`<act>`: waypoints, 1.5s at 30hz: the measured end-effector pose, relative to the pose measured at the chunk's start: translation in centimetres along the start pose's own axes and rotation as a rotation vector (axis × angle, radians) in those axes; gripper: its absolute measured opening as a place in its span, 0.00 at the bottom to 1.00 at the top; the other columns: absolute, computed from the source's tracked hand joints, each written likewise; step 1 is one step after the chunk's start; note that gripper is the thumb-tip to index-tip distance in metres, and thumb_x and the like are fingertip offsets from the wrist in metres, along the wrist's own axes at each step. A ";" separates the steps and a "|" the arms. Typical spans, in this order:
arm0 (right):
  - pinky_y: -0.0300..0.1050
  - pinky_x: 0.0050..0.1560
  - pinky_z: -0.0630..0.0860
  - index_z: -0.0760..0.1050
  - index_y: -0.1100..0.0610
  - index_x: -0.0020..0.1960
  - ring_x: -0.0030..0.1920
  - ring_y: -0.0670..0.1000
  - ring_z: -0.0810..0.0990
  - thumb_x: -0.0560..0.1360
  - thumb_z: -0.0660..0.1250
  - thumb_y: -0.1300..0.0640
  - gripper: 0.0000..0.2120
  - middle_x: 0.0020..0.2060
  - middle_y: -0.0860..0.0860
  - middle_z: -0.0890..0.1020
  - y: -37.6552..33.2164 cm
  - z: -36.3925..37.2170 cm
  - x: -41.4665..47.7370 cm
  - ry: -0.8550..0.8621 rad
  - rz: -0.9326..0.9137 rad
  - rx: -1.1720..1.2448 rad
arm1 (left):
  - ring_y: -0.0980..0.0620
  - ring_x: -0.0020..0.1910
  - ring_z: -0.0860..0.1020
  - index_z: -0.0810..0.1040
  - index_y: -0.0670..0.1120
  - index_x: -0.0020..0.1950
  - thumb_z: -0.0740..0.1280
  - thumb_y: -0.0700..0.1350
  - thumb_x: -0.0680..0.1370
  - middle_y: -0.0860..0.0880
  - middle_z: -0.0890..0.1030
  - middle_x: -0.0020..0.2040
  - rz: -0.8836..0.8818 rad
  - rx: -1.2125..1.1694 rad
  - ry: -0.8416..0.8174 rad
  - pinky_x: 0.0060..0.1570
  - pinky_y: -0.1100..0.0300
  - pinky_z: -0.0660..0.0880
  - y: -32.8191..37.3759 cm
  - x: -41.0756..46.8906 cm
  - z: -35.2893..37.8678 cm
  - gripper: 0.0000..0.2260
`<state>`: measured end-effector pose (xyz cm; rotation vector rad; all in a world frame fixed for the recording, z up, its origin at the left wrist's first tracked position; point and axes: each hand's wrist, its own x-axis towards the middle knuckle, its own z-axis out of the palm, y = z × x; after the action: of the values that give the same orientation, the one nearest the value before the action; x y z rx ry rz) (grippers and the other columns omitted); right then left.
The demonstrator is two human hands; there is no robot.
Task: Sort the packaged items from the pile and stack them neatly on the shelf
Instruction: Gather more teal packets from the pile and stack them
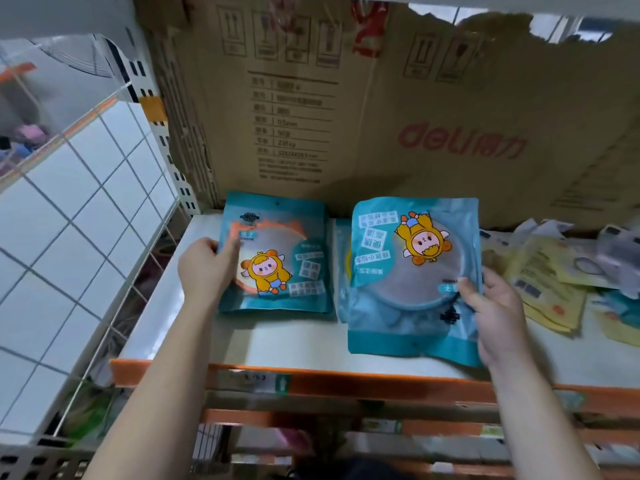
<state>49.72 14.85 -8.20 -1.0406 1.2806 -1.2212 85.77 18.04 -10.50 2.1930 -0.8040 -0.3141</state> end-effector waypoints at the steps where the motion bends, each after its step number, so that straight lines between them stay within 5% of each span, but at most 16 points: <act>1: 0.47 0.44 0.83 0.78 0.54 0.58 0.49 0.50 0.85 0.80 0.62 0.63 0.10 0.49 0.50 0.85 0.1 -0.1 0.0 -0.002 0.001 0.000 | 0.54 0.30 0.70 0.71 0.44 0.33 0.62 0.61 0.79 0.49 0.73 0.30 -0.004 0.004 0.000 0.28 0.58 0.60 -0.1 0.1 0.1 0.24; 9: 0.46 0.44 0.83 0.78 0.54 0.59 0.50 0.50 0.84 0.80 0.62 0.63 0.11 0.50 0.51 0.85 0.3 -1.1 -0.4 -0.005 0.005 0.027 | 0.47 0.39 0.76 0.77 0.45 0.43 0.62 0.62 0.78 0.47 0.79 0.39 0.074 0.197 0.071 0.32 0.57 0.70 -1.1 0.6 1.2 0.21; 13: 0.50 0.47 0.83 0.78 0.52 0.57 0.51 0.52 0.84 0.80 0.62 0.62 0.11 0.50 0.51 0.85 0.6 -1.7 -0.2 -0.037 0.029 0.022 | 0.43 0.52 0.77 0.77 0.43 0.58 0.65 0.60 0.77 0.42 0.78 0.55 0.092 0.265 0.083 0.41 0.51 0.72 -0.9 0.3 1.0 0.21; 16: 0.51 0.47 0.83 0.78 0.54 0.59 0.50 0.54 0.85 0.80 0.62 0.63 0.11 0.50 0.54 0.85 -0.1 -1.5 0.4 -0.151 0.072 -0.005 | 0.37 0.58 0.74 0.77 0.39 0.61 0.68 0.51 0.78 0.37 0.77 0.58 0.323 0.258 0.154 0.52 0.47 0.70 -0.1 -0.1 0.8 0.19; 22: 0.49 0.44 0.82 0.78 0.60 0.59 0.48 0.59 0.84 0.77 0.64 0.65 0.12 0.51 0.60 0.84 -3.1 0.6 3.3 -0.493 0.075 -0.119 | 0.52 0.52 0.80 0.82 0.45 0.57 0.64 0.53 0.79 0.49 0.84 0.51 0.675 -0.079 -0.257 0.51 0.56 0.74 6.8 -4.3 0.4 0.15; 25: 0.49 0.47 0.82 0.77 0.60 0.61 0.48 0.58 0.84 0.74 0.66 0.64 0.16 0.53 0.61 0.84 -4.5 2.0 4.1 -0.694 0.093 -0.129 | 0.57 0.42 0.78 0.80 0.44 0.50 0.66 0.57 0.78 0.49 0.83 0.42 0.631 -0.188 -0.491 0.44 0.56 0.75 9.3 -5.9 0.0 0.16; 28: 0.52 0.50 0.81 0.78 0.61 0.61 0.48 0.59 0.83 0.75 0.66 0.66 0.15 0.53 0.63 0.83 -6.0 2.6 4.7 -0.754 0.060 -0.198 | 0.53 0.45 0.84 0.81 0.47 0.51 0.72 0.53 0.76 0.51 0.85 0.45 0.460 -0.344 -0.704 0.46 0.54 0.81 10.0 -6.0 -1.0 0.10; 32: 0.48 0.47 0.81 0.81 0.56 0.55 0.45 0.53 0.84 0.74 0.69 0.67 0.11 0.46 0.56 0.86 -6.6 2.7 4.9 -0.664 -0.104 -0.357 | 0.48 0.45 0.84 0.81 0.42 0.52 0.73 0.43 0.75 0.47 0.85 0.45 0.380 -0.507 -0.747 0.46 0.52 0.81 9.4 -5.7 -1.1 0.08; 37: 0.36 0.49 0.76 0.78 0.49 0.54 0.47 0.42 0.80 0.75 0.71 0.61 0.11 0.47 0.44 0.82 -5.5 1.4 5.1 -0.100 -0.496 -0.430 | 0.47 0.45 0.83 0.80 0.40 0.56 0.70 0.38 0.76 0.45 0.85 0.46 0.190 -0.806 -0.518 0.44 0.52 0.79 8.4 -5.8 -0.4 0.08; 41: 0.41 0.51 0.79 0.76 0.54 0.62 0.50 0.45 0.82 0.78 0.66 0.60 0.12 0.53 0.50 0.82 -2.7 1.8 3.5 0.017 -0.288 -0.262 | 0.45 0.48 0.84 0.77 0.39 0.61 0.68 0.38 0.78 0.44 0.84 0.52 -0.026 -1.055 -0.397 0.47 0.50 0.81 8.1 -6.6 0.3 0.12; 45: 0.50 0.45 0.80 0.77 0.56 0.53 0.47 0.55 0.84 0.83 0.57 0.49 0.13 0.47 0.54 0.84 -0.6 4.7 1.0 0.001 0.002 0.116 | 0.47 0.48 0.84 0.75 0.42 0.62 0.67 0.37 0.79 0.47 0.85 0.51 -0.139 -1.203 -0.293 0.50 0.48 0.82 8.9 -8.6 2.3 0.12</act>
<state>54.24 13.35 -7.49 -0.9549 1.1966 -1.2792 74.14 17.65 -5.75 1.0655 -0.4009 -0.9208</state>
